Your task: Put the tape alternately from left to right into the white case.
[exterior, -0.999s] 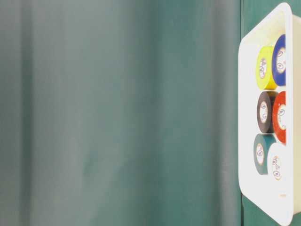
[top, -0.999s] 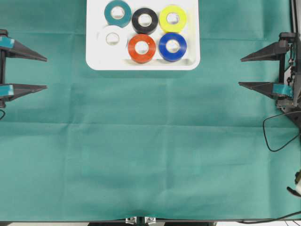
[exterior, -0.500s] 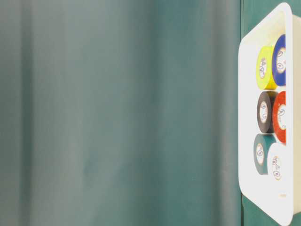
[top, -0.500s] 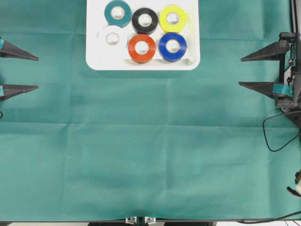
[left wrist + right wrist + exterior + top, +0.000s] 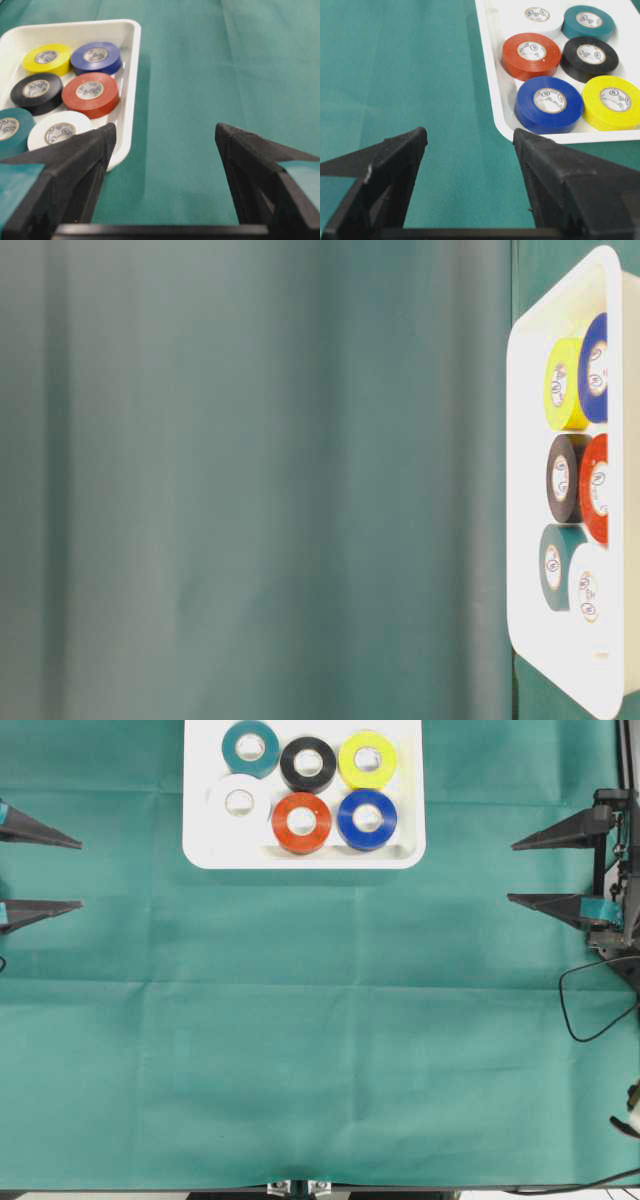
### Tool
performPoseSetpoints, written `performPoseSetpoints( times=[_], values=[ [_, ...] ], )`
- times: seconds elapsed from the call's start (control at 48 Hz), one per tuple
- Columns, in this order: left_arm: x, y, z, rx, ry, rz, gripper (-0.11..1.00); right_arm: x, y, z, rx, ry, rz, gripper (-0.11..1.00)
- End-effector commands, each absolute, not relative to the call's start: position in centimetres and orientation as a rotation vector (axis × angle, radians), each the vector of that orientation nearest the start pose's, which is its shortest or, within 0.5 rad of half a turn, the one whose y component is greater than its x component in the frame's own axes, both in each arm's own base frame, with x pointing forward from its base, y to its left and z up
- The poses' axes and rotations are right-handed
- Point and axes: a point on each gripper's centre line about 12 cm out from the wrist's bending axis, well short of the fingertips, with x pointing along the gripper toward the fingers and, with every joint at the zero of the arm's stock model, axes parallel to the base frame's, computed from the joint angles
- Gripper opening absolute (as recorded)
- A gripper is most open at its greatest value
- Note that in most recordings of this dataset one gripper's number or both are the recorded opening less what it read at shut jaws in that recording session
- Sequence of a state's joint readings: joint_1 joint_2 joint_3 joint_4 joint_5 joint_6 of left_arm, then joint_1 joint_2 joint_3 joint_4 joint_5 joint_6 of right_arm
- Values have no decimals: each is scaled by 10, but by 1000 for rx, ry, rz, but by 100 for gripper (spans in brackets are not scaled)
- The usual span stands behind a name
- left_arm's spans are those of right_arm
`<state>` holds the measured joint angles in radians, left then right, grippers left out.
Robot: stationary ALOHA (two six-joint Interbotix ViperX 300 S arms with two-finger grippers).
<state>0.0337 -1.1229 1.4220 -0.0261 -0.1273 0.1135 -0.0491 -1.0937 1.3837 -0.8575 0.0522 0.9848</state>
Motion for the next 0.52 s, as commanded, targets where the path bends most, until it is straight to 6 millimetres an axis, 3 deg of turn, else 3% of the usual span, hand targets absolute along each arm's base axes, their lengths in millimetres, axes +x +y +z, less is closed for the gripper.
performPoseSetpoints(
  times=[0.0, 0.5],
  values=[
    [160, 6, 206, 85, 164, 31, 33, 163, -13, 199, 132, 310, -107, 77],
    [161, 6, 210, 85, 153, 32, 33, 164, -13, 205, 132, 295, -107, 77]
  ],
)
